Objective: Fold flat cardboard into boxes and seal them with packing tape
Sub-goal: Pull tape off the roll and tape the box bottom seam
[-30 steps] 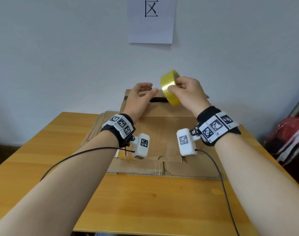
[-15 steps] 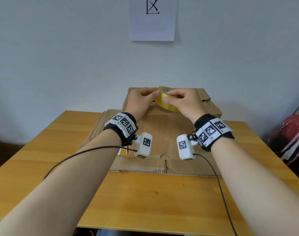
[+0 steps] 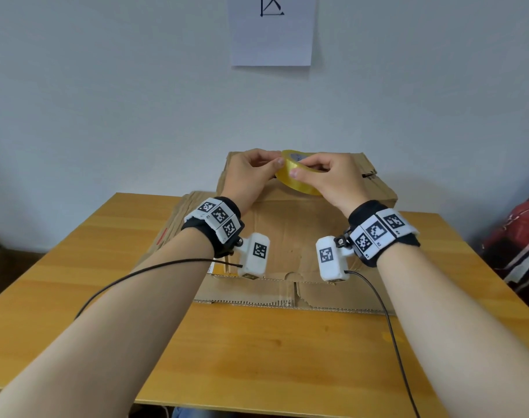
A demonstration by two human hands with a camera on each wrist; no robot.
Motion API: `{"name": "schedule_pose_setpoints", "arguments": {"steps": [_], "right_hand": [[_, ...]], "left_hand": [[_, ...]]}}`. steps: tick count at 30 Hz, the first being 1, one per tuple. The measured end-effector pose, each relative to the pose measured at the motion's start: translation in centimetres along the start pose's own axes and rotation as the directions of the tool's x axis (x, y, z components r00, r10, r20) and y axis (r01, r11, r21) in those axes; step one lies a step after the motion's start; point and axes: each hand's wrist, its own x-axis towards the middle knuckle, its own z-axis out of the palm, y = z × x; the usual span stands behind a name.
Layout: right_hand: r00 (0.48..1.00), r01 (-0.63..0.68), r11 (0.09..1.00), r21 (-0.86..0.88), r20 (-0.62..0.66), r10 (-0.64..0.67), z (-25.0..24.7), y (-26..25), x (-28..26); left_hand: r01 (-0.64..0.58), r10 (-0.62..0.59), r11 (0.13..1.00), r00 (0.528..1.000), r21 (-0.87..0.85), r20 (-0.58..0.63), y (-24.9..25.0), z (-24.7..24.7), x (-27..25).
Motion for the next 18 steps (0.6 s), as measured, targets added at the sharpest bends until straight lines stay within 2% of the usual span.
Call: {"name": "schedule_pose_setpoints", "arguments": {"steps": [8, 18], "right_hand": [[0.999, 0.013, 1.000, 0.008, 0.033, -0.013, -0.09, -0.22, -0.03], [0.999, 0.034, 0.999, -0.001, 0.002, -0.034, 0.26, 0.00, -0.10]], "left_hand": [[0.040, -0.042, 0.998, 0.998, 0.049, 0.051, -0.09, -0.10, 0.38], [0.052, -0.055, 0.996, 0.998, 0.079, 0.030, -0.12, -0.08, 0.40]]}}
